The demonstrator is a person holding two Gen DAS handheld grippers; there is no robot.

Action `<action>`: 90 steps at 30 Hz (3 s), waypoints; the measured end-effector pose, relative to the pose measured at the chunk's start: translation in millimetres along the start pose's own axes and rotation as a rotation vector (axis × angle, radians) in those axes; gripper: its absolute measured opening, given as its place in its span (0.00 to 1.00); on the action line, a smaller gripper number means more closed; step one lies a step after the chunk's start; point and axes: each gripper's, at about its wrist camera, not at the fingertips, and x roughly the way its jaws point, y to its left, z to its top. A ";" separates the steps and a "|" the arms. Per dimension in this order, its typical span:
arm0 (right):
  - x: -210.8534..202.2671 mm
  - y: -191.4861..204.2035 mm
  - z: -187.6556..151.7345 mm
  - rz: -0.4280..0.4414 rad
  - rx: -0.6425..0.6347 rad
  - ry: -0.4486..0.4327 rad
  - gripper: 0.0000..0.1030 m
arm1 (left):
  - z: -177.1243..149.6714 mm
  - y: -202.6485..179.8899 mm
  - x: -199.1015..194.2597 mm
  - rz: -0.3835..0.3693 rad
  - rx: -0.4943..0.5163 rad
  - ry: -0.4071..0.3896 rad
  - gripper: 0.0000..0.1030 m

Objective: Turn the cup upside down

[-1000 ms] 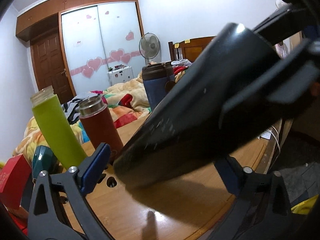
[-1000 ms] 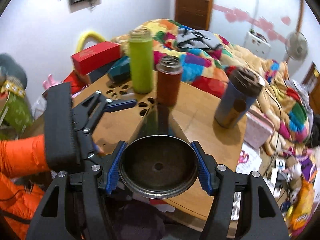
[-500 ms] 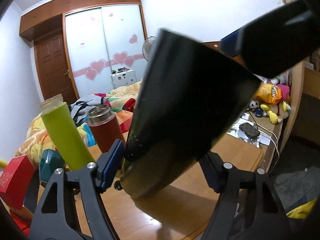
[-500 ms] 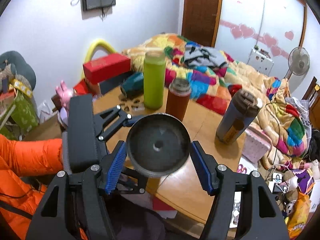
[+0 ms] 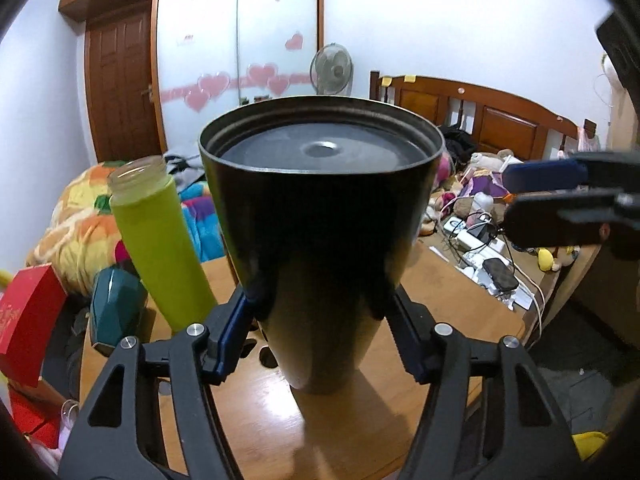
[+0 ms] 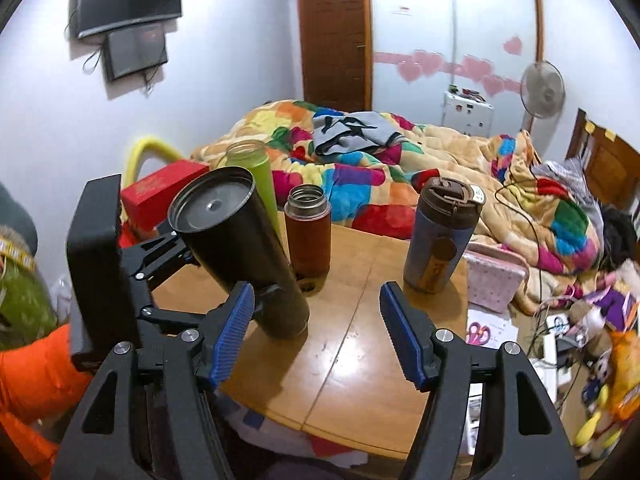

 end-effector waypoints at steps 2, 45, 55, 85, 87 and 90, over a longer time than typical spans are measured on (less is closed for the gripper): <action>4.4 -1.6 -1.1 0.000 0.029 -0.011 0.60 | 3.6 4.0 2.7 -0.011 -0.017 0.026 0.62; -97.5 30.3 20.5 -0.111 0.152 -0.316 1.00 | 53.2 29.6 -179.3 0.092 -0.160 -0.230 1.00; -109.8 42.9 16.1 -0.114 0.139 -0.336 1.00 | 45.0 13.1 -191.2 0.124 -0.127 -0.250 1.00; -109.8 43.2 13.5 -0.126 0.129 -0.323 1.00 | 45.5 13.1 -192.5 0.112 -0.129 -0.257 1.00; -109.8 42.9 13.8 -0.126 0.130 -0.323 1.00 | 45.3 11.8 -193.0 0.108 -0.125 -0.259 1.00; -109.8 43.2 13.8 -0.127 0.130 -0.323 1.00 | 45.3 10.3 -194.1 0.107 -0.119 -0.264 1.00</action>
